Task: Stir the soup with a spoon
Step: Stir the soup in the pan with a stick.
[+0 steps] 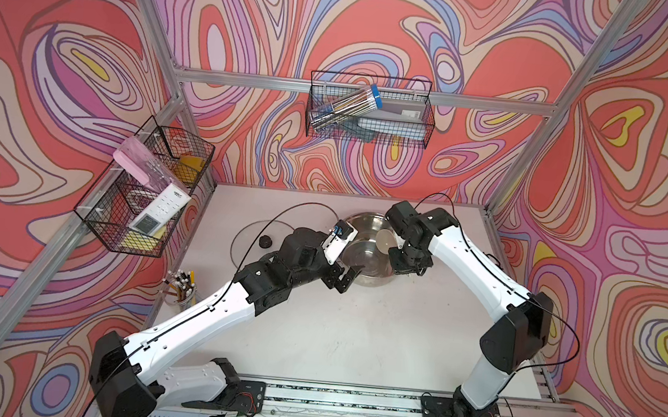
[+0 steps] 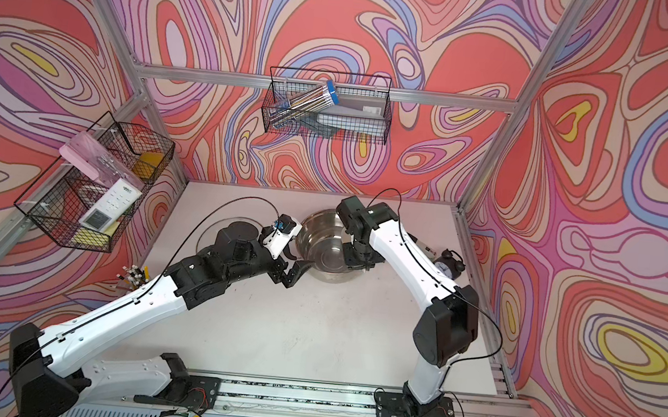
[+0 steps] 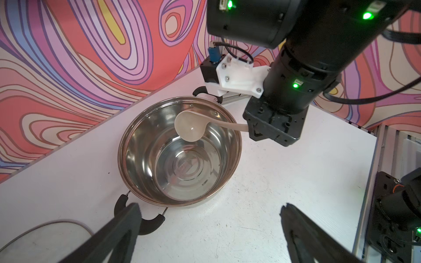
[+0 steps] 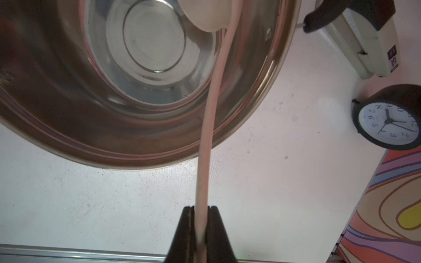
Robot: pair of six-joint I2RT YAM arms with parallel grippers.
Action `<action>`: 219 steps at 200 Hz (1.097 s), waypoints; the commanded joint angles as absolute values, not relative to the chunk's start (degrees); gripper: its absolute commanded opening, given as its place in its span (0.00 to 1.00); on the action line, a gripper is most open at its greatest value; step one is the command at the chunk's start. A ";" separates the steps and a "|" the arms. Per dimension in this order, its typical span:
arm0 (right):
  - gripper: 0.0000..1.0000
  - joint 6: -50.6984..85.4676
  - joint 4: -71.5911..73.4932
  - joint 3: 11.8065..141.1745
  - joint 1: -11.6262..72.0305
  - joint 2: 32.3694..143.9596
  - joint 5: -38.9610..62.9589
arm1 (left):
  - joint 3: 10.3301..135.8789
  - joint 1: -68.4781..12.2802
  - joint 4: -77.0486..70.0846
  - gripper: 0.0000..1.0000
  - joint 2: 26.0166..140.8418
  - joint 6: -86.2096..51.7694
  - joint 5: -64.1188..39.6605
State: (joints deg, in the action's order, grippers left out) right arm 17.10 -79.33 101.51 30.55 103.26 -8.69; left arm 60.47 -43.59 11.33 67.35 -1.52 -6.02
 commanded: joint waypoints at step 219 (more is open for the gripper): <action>0.00 19.04 -75.85 90.17 35.11 96.46 -3.72 | 59.59 -44.03 9.76 0.99 65.12 -2.65 -6.06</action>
State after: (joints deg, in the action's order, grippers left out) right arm 17.91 -76.31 92.71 36.05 98.37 0.49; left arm 60.36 -43.59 11.16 65.95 -1.78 -5.96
